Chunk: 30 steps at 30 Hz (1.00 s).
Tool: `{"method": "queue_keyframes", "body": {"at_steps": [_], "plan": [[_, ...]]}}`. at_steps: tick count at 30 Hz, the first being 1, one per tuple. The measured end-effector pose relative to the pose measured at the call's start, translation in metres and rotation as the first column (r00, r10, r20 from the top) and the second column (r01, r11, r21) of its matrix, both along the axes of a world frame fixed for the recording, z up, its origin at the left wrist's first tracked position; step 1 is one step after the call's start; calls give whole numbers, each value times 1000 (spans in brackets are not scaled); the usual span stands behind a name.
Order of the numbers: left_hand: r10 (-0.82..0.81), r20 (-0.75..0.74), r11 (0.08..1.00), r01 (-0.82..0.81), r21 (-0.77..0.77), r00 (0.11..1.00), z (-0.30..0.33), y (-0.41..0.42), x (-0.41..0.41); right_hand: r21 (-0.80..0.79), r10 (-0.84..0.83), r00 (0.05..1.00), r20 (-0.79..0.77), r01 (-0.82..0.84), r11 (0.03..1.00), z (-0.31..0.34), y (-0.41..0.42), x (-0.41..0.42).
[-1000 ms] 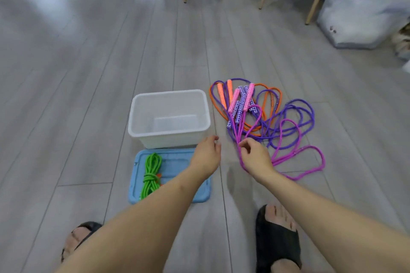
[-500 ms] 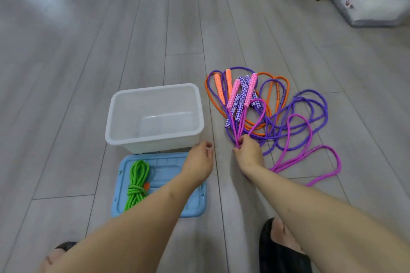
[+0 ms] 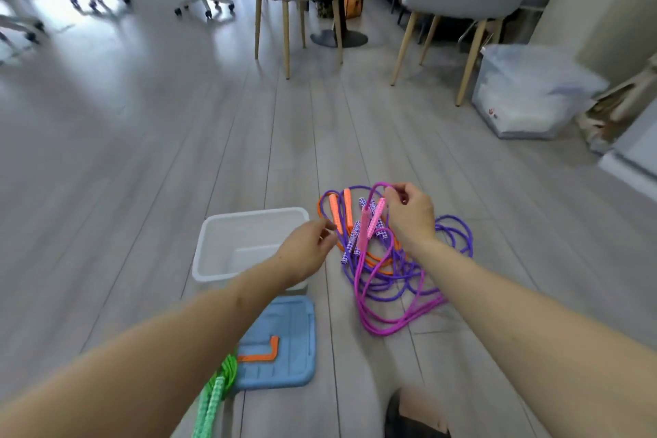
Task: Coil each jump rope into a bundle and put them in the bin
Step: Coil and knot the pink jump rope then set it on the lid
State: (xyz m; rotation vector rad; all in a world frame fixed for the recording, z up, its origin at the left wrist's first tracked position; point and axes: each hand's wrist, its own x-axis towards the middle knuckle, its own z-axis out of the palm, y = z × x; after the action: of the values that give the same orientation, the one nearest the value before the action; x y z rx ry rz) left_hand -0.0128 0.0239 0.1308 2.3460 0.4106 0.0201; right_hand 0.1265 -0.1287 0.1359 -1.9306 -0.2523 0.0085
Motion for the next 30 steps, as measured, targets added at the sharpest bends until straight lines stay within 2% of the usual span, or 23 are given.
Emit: {"method": "queue_keyframes", "body": {"at_steps": [3, 7, 10, 13, 17, 21, 25, 30], "plan": [[25, 104, 999, -20, -47, 994, 75, -4, -1, 29, 131, 990, 56, -133, 991, 75, -1, -20], [59, 210, 992, -33, -124, 976, 146, 0, -19, 48, 259, 958, 125, -266, 963, 161, -4, -52], [50, 303, 981, 9, -192, 952, 185, 2, -46, 67, 338, 929, 151, -351, 934, 207, -9, -75], [10, 302, 966, 68, -250, 953, 221, 3, -76, 113, 357, 919, 168, -378, 919, 232, -10, -95], [-62, 229, 936, 137, -326, 971, 237, 13, -107, 172, 417, 897, 144, -438, 882, 244, -2, -119], [42, 268, 916, 70, -394, 962, 225, 21, -119, 132, 427, 886, 180, -452, 882, 246, 10, -131], [268, 368, 776, 27, -630, 891, 231, 35, -119, 119, 382, 911, 155, -401, 908, 228, 14, -123], [453, 325, 600, -15, -800, 830, 236, 44, -115, -4, 386, 917, 103, -387, 922, 203, 21, -116]]}}
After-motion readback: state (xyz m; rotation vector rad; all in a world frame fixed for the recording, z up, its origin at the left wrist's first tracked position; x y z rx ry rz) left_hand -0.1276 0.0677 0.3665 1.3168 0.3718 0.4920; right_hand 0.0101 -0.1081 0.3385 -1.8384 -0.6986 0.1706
